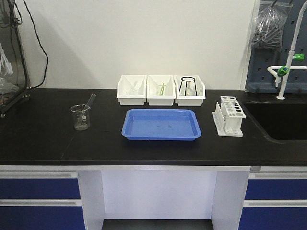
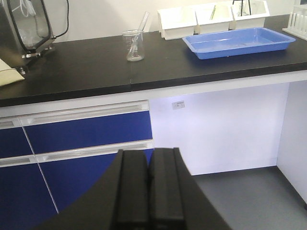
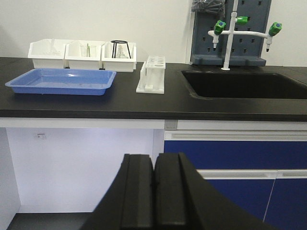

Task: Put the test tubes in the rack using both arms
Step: 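Drive the base up to the bench facing the white bins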

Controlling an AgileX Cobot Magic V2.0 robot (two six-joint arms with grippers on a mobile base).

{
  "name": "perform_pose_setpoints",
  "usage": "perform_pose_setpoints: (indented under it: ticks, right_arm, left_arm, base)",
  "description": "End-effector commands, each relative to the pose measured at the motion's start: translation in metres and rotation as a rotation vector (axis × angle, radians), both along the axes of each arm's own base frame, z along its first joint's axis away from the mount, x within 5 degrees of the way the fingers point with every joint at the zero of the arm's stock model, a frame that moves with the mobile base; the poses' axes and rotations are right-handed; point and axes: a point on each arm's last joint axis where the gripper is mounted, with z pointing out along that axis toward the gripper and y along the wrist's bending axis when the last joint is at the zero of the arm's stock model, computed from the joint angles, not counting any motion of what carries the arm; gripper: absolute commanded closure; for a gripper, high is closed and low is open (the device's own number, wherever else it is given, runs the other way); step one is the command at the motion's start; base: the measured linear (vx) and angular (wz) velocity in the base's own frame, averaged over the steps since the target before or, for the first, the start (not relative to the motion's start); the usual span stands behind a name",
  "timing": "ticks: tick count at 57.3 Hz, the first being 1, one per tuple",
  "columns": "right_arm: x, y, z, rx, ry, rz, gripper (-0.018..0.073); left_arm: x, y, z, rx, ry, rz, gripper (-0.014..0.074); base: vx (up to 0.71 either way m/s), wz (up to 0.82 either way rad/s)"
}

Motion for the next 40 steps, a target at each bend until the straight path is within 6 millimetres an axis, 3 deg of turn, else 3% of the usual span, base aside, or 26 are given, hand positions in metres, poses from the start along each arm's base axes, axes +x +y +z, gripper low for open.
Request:
perform_pose_setpoints:
  ticks: [1,40]
  right_arm:
    - [-0.0001,0.0007,0.0041,-0.021,-0.078,0.006,0.0566]
    - [-0.0001,0.0007,0.0041,-0.021,-0.078,0.006,0.0566]
  left_arm:
    - [0.0004,-0.0001,-0.0004,-0.019,-0.074,0.001,0.0617]
    - [0.0004,-0.0001,-0.0004,-0.019,-0.074,0.001,0.0617]
  base:
    - [0.00,0.00]
    - [0.00,0.00]
